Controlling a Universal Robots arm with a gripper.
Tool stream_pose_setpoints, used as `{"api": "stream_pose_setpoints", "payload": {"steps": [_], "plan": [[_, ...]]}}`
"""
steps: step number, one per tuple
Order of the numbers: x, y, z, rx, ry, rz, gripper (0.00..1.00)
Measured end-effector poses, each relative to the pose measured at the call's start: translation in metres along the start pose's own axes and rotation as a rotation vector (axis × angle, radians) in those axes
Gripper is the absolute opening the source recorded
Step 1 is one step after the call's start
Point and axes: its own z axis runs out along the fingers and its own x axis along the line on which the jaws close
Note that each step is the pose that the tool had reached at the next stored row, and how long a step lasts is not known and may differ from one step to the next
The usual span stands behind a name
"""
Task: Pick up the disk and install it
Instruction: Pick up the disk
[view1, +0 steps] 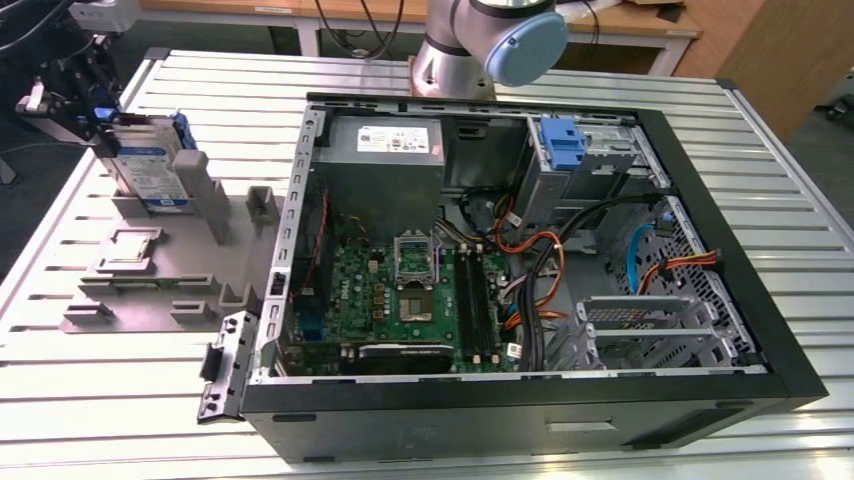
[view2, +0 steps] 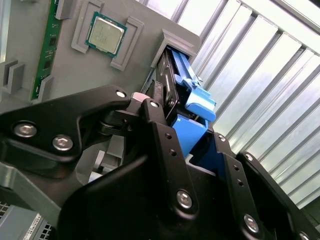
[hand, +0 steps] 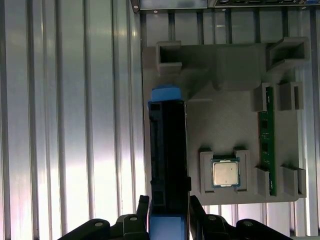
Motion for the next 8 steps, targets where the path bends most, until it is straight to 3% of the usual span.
{"api": "stream_pose_setpoints", "payload": {"steps": [6, 8], "plan": [[0.0000, 0.0000, 0.0000, 0.0000, 0.0000, 0.000, 0.42], [0.0000, 0.0000, 0.0000, 0.0000, 0.0000, 0.000, 0.37]]}}
